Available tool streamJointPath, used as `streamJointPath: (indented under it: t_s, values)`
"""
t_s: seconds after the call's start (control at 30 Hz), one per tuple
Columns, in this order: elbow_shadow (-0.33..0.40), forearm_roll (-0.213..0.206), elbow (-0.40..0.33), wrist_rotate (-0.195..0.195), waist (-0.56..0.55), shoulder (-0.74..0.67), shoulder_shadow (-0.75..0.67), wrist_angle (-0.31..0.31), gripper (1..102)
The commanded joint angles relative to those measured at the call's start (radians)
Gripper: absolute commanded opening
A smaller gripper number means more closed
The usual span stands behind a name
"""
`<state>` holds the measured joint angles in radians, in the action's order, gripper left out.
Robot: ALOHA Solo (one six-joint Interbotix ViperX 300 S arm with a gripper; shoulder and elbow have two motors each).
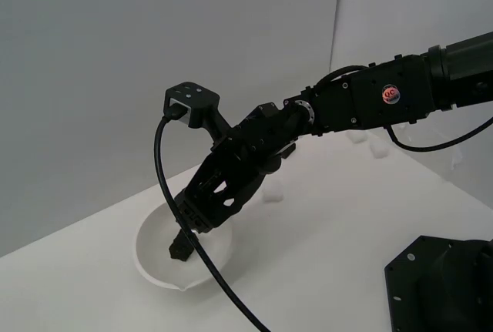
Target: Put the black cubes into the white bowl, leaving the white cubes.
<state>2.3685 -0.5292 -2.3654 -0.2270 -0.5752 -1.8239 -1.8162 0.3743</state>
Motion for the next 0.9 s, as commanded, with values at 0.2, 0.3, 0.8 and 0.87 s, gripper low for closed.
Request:
streamJointPath:
  t_s: [0.2, 0.3, 0.8, 0.87]
  values:
    - [-0.015, -0.023, 0.009, -0.015, -0.018, -0.028, -0.035, -0.003, 69]
    - [-0.018, -0.032, 0.011, -0.014, -0.031, -0.048, -0.057, -0.002, 69]
    - [0.038, -0.023, -0.043, -0.023, 0.028, -0.146, -0.153, 0.003, 69]
    - [0.043, -0.011, -0.048, -0.031, 0.075, -0.172, -0.178, 0.002, 69]
